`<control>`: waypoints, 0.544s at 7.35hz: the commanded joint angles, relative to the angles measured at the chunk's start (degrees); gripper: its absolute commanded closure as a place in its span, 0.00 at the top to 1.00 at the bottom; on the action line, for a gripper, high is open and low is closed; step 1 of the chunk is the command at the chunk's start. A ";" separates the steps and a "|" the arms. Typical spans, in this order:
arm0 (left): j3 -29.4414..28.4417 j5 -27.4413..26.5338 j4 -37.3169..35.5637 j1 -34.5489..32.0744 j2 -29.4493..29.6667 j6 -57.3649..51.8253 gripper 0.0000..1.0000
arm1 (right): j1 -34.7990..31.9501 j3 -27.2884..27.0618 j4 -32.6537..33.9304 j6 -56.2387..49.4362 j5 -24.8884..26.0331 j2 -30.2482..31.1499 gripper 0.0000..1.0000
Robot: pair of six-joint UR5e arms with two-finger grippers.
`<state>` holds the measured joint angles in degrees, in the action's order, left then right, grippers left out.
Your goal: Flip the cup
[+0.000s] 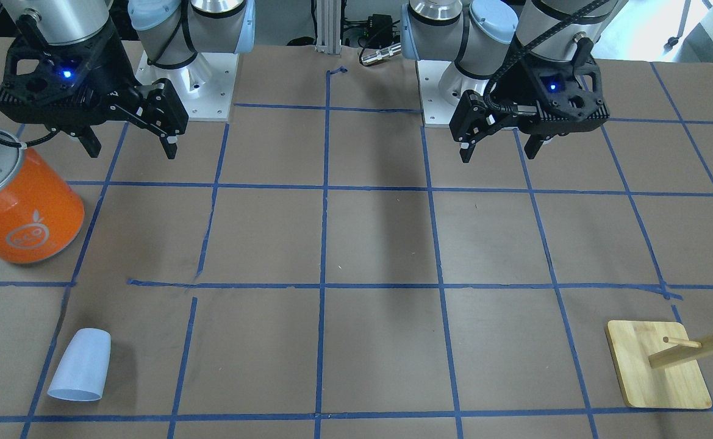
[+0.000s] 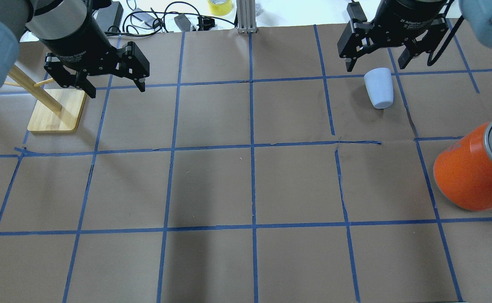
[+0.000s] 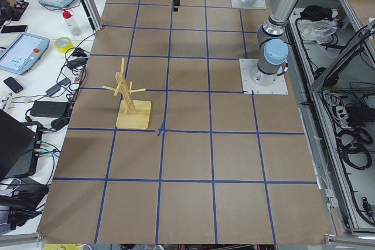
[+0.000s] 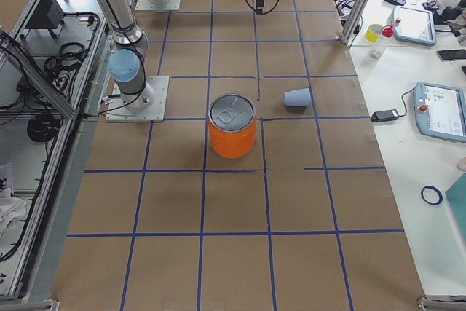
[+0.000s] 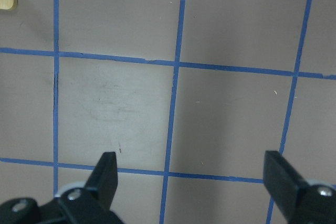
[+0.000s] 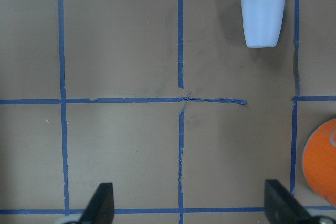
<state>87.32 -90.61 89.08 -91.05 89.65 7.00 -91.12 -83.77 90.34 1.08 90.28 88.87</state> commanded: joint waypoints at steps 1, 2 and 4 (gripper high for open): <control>0.04 0.00 0.04 0.00 0.00 0.03 1.00 | -0.02 -0.07 -0.07 0.41 0.07 -0.01 1.00; 0.04 0.00 0.04 0.00 0.00 0.03 1.00 | -0.02 -0.68 0.01 0.50 -0.10 0.07 1.00; 0.04 0.00 0.04 0.00 -0.09 0.03 1.00 | 0.15 -1.04 0.28 0.76 0.52 0.25 1.00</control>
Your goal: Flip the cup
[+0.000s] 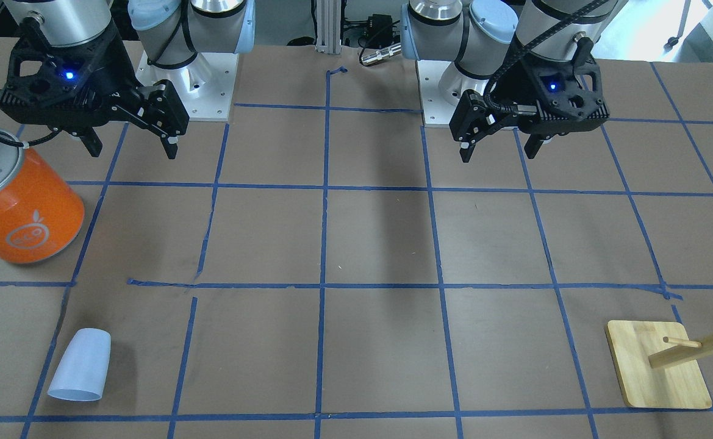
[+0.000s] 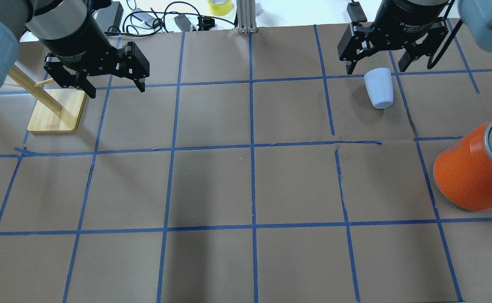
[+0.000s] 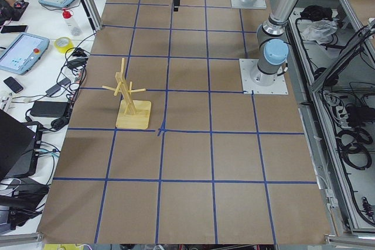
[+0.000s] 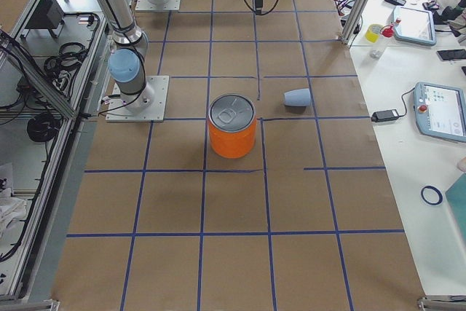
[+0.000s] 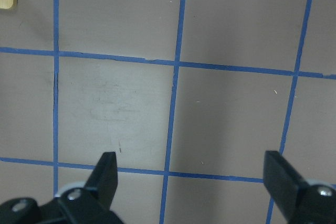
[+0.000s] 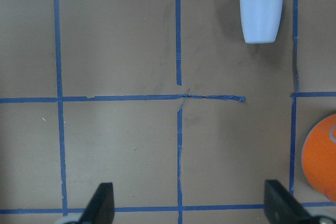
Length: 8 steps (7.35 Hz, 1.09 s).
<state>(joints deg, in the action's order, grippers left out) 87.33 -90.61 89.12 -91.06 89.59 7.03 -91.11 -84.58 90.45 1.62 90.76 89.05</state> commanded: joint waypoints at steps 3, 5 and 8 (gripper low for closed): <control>0.04 0.00 0.00 0.00 -0.03 0.00 1.00 | 0.14 -0.32 2.45 -0.21 -0.76 0.24 1.00; 0.04 0.00 0.00 0.00 -0.03 0.00 1.00 | 0.40 -0.14 2.72 -0.65 -0.24 1.47 1.00; -0.05 0.00 0.00 0.00 -0.03 0.00 1.00 | 0.23 -0.41 2.72 -0.56 0.20 1.65 1.00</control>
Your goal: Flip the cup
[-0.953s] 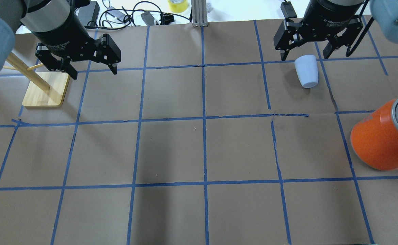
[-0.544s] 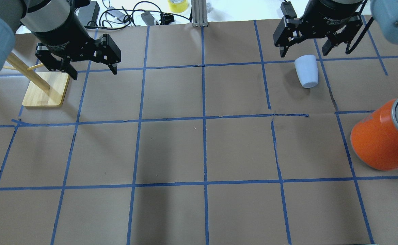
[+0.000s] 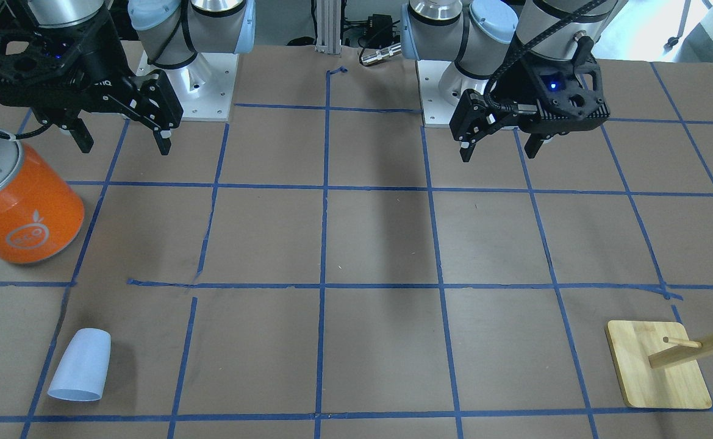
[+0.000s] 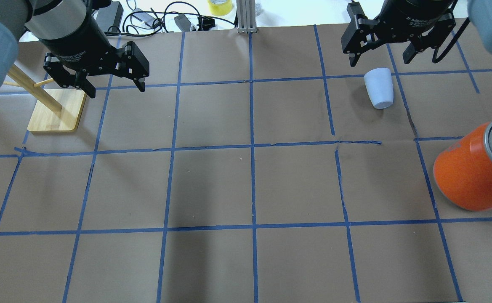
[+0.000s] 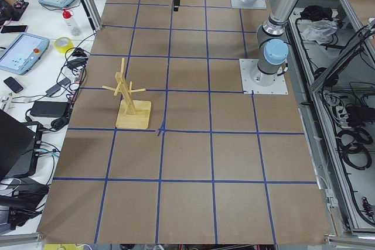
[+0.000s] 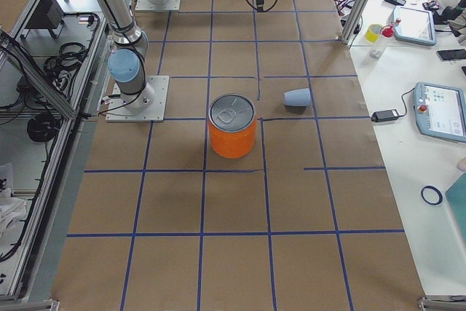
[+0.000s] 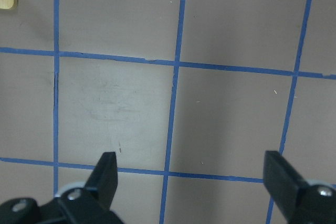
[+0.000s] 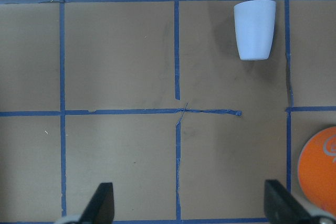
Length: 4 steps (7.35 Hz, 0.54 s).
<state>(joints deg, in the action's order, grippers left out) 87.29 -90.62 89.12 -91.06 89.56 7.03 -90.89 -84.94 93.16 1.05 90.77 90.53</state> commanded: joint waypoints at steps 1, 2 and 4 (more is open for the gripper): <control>-0.01 0.00 0.00 0.00 0.00 0.00 1.00 | -0.08 -0.05 0.01 0.00 0.02 -0.18 1.00; -0.01 0.00 0.00 0.00 0.00 0.00 1.00 | 0.36 -0.23 0.09 -0.09 -0.59 -0.61 1.00; -0.01 0.00 0.00 0.00 0.00 0.00 1.00 | 2.28 -0.41 7.51 -0.09 0.36 -6.30 1.00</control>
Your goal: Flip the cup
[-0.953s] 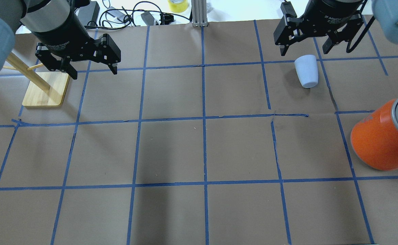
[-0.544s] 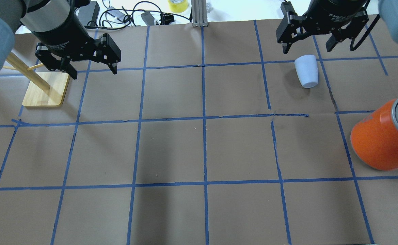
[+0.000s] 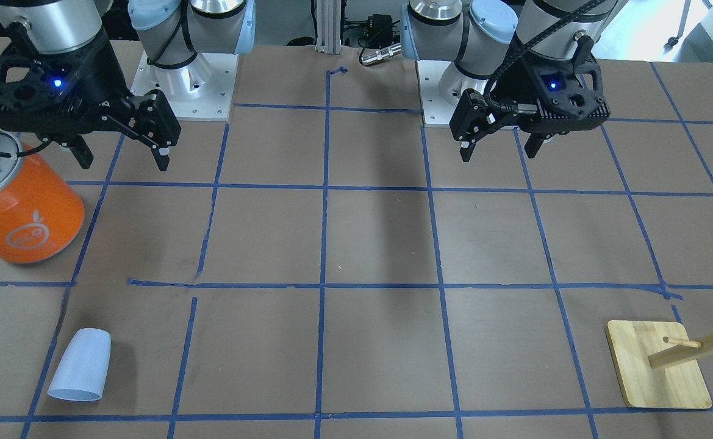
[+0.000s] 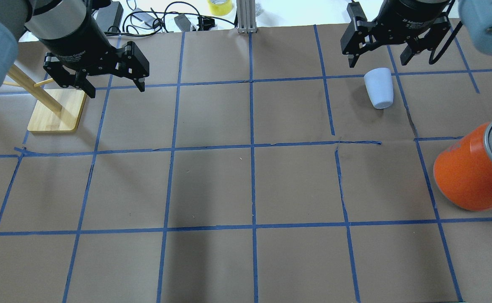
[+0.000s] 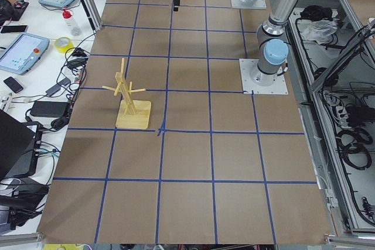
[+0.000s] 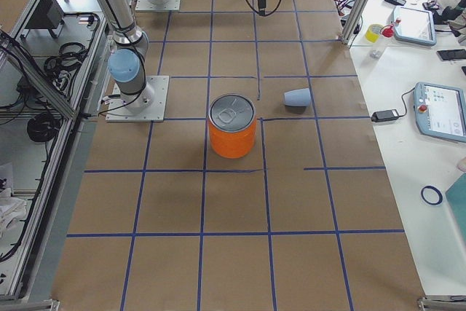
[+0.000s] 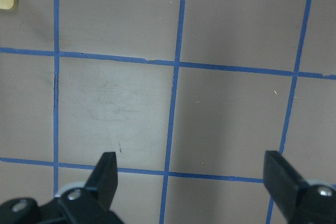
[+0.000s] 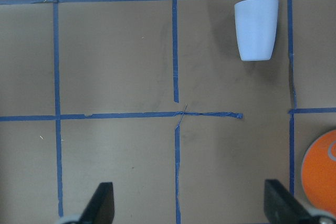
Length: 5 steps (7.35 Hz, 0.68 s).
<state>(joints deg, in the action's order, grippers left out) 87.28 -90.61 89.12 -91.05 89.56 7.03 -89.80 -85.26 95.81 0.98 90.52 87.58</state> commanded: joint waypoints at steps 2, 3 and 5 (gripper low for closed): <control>0.00 0.00 0.00 0.00 0.00 0.00 1.00 | 7.32 0.00 7.54 -2.02 -0.33 -8.98 1.00; 0.00 0.00 0.00 0.00 0.00 0.00 1.00 | 8.14 0.00 11.30 -2.56 -0.25 -12.31 1.00; 0.00 0.00 0.00 0.00 0.00 0.00 1.00 | 9.20 -0.08 16.49 -5.45 -0.08 -16.72 1.00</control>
<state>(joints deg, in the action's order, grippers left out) 87.28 -90.62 89.12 -91.06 89.59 7.03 -81.41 -85.31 108.91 -2.71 90.36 73.75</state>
